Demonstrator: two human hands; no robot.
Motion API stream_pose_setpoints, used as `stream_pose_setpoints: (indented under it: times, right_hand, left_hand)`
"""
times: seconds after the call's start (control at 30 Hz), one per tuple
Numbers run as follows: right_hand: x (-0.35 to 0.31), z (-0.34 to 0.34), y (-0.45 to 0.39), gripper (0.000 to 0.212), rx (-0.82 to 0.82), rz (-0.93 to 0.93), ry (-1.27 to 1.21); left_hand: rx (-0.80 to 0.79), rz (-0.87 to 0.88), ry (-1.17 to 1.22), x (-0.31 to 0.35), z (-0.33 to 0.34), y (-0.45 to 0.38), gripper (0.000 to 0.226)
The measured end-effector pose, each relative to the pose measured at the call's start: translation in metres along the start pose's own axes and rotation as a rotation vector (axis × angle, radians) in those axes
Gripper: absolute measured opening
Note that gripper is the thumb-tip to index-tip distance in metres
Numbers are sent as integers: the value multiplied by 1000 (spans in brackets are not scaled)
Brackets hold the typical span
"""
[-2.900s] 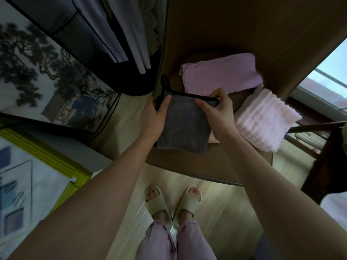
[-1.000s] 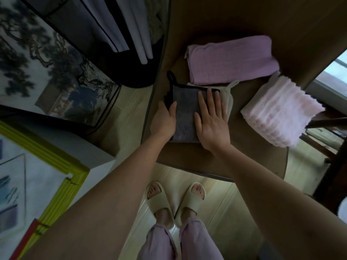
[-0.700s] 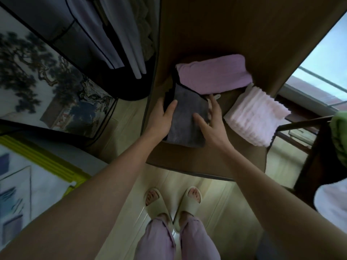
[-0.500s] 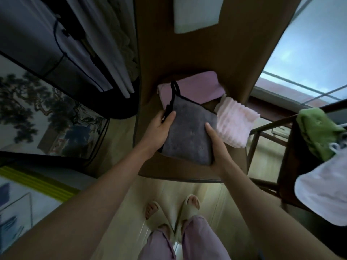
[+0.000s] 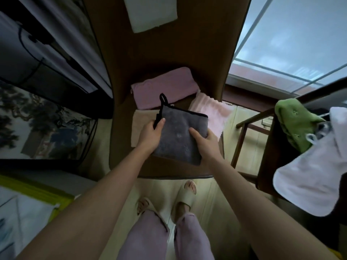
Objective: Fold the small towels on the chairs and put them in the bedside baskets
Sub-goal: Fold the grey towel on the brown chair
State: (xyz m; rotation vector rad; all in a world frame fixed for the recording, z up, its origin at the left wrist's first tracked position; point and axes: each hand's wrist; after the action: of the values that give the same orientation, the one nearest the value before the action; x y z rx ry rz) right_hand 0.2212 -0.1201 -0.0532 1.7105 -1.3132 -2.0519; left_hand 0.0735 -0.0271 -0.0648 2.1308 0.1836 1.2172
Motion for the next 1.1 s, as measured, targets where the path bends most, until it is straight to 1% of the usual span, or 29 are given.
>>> stream_pose_setpoints:
  times: [0.13, 0.2, 0.27, 0.43, 0.57, 0.6, 0.7, 0.77, 0.87, 1.0, 1.1]
  right_hand:
    - [1, 29, -18, 33, -92, 36, 49]
    - [5, 48, -27, 32, -123, 55, 85]
    - [10, 65, -36, 35, -132, 38, 147]
    - [15, 88, -52, 45, -88, -26, 245]
    - [20, 95, -59, 42, -28, -75, 305]
    - [21, 97, -58, 43, -24, -93, 313]
    - [26, 101, -53, 54, 4, -165, 309]
    - [29, 101, -52, 60, 20, -193, 292]
    - [35, 102, -52, 67, 18, -165, 272]
    - [37, 102, -56, 72, 14, -183, 329]
    - [43, 109, -55, 75, -44, -232, 368]
  left_hand:
    - [140, -25, 44, -17, -21, -10, 40]
    - [209, -44, 44, -30, -36, -16, 44]
    - [242, -61, 64, -44, -48, -25, 47]
    - [247, -70, 135, -58, -57, -44, 49]
    - [267, -143, 154, -69, -55, -55, 57]
    - [264, -148, 157, -71, -54, -56, 56]
    - [221, -103, 174, -74, -53, -56, 50]
    - [184, -78, 172, -76, -50, -55, 54]
    - [147, -72, 153, -80, -45, -57, 64]
    - [122, -72, 139, -87, -44, -63, 71]
    - [177, -66, 127, -98, -52, -65, 62]
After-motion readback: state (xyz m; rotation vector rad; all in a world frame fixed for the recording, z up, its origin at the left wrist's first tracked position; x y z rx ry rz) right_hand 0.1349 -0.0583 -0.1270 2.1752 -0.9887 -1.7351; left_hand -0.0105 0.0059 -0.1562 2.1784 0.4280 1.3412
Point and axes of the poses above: each hand's wrist, its own y-axis away from the middle knuckle, its own z-axis out of the palm, x = y × z, and after that the axes turned 2 degrees about z, right-handed
